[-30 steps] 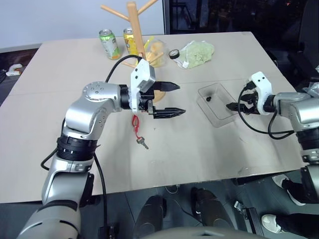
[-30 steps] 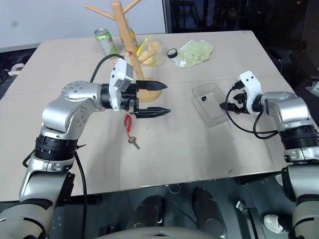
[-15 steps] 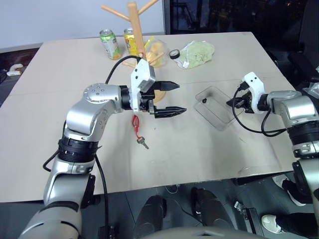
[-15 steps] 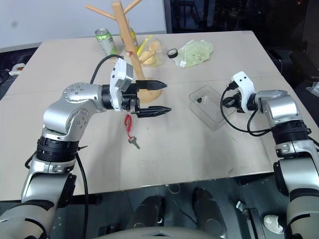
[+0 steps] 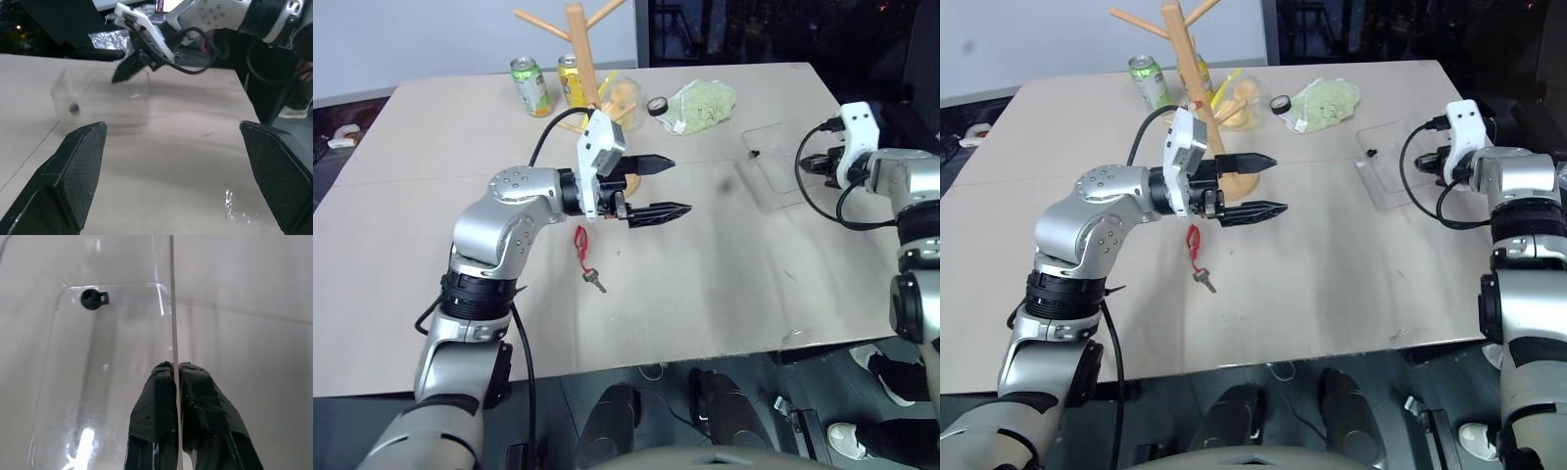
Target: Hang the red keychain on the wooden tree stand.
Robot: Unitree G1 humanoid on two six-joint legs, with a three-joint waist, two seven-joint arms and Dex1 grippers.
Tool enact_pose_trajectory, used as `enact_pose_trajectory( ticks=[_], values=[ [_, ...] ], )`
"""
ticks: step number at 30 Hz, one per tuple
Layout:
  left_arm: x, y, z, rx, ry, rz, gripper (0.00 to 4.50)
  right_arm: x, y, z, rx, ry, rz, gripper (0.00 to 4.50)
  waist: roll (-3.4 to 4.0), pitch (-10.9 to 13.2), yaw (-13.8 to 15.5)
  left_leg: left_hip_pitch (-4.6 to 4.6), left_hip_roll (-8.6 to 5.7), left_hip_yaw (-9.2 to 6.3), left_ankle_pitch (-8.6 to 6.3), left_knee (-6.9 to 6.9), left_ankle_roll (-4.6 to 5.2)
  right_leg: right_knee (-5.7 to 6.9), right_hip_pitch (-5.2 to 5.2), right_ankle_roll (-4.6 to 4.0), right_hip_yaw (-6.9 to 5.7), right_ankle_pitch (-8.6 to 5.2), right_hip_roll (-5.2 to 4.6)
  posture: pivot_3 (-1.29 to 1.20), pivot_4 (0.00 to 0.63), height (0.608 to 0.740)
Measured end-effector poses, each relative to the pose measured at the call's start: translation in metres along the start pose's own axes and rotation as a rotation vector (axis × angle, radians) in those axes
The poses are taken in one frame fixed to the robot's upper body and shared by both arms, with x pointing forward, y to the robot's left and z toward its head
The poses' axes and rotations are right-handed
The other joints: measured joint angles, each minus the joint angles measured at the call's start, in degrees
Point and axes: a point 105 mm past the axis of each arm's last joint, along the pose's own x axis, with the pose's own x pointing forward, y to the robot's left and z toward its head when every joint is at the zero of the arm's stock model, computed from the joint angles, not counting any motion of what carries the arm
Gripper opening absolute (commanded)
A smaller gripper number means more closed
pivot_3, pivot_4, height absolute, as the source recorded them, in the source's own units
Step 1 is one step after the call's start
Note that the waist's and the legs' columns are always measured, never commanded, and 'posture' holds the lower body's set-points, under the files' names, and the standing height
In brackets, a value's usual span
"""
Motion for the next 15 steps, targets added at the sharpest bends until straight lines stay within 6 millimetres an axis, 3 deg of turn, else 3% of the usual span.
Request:
enact_pose_trajectory(
  ticks=[4,10,11,13,15],
  values=[
    [0.009,0.001,0.009,0.014,-0.027,-0.007,4.50,0.007,-0.018,-0.013,0.066,0.016,-0.124,0.02,0.00,0.0,-0.1,0.02,-0.03,0.12,0.00,-0.08,0.00,-0.05,0.00,0.00,0.15,0.01,-0.01,0.00,0.150,0.740],
    [0.013,0.001,0.009,0.007,-0.035,-0.019,4.50,0.011,-0.026,-0.025,0.144,0.020,-0.193,0.02,0.00,0.0,-0.5,0.07,-0.02,0.20,-0.01,-0.18,0.02,-0.06,-0.01,0.00,0.24,0.00,0.01,0.00,0.150,0.740],
    [0.014,0.001,0.009,0.006,-0.037,-0.020,4.50,0.012,-0.025,-0.026,0.148,0.018,-0.194,0.71,0.00,0.0,-0.6,0.08,-0.02,0.20,-0.01,-0.18,0.02,-0.05,-0.01,0.00,0.25,0.01,0.01,0.00,0.150,0.740],
    [0.014,0.001,0.009,0.006,-0.037,-0.019,4.50,0.013,-0.022,-0.023,0.150,0.010,-0.183,1.33,0.00,0.0,-0.8,0.08,-0.02,0.20,-0.01,-0.18,0.02,-0.04,-0.01,0.00,0.25,0.01,0.01,0.00,0.150,0.740],
    [0.013,0.001,0.009,0.007,-0.036,-0.016,4.50,0.013,-0.020,-0.017,0.146,-0.006,-0.165,2.29,0.00,0.0,-1.0,0.09,-0.03,0.19,-0.01,-0.18,0.02,-0.04,-0.01,0.01,0.25,0.01,0.01,0.00,0.150,0.740]
  ],
)
